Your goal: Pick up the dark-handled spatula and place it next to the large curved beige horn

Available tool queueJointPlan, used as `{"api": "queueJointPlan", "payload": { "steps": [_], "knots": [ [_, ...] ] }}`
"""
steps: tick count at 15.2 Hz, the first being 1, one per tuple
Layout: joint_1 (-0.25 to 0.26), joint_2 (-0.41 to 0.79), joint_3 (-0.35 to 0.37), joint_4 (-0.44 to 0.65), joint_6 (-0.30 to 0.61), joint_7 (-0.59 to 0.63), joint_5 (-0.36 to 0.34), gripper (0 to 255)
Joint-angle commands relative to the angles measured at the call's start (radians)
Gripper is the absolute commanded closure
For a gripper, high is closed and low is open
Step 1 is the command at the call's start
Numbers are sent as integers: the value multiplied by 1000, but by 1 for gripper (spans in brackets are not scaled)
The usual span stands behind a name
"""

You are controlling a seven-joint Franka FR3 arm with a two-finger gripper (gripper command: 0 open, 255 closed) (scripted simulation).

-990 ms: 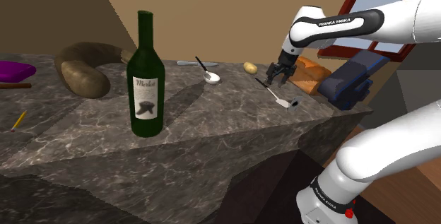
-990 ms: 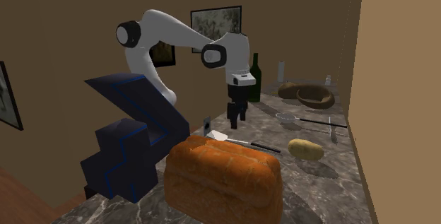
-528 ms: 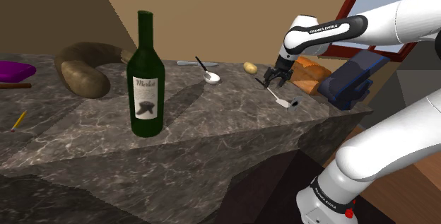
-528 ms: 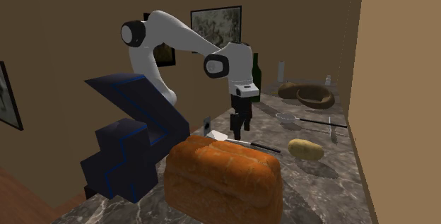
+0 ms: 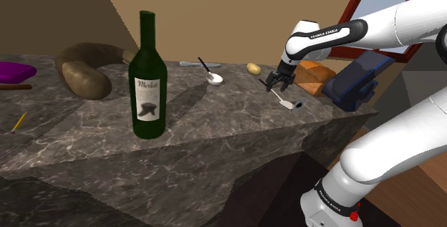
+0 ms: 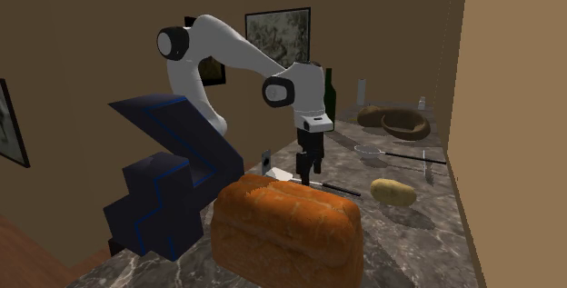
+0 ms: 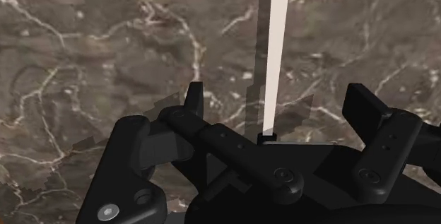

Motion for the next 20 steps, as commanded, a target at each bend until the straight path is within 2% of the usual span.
{"api": "queueJointPlan", "payload": {
  "steps": [1,2,3,12,20],
  "knots": [
    [0,0,0,0,0,0,0,0],
    [0,0,0,0,0,0,0,0],
    [0,0,0,0,0,0,0,255],
    [0,0,0,0,0,0,0,255],
    [0,-43,6,72,-114,4,-3,255]
  ]
}}
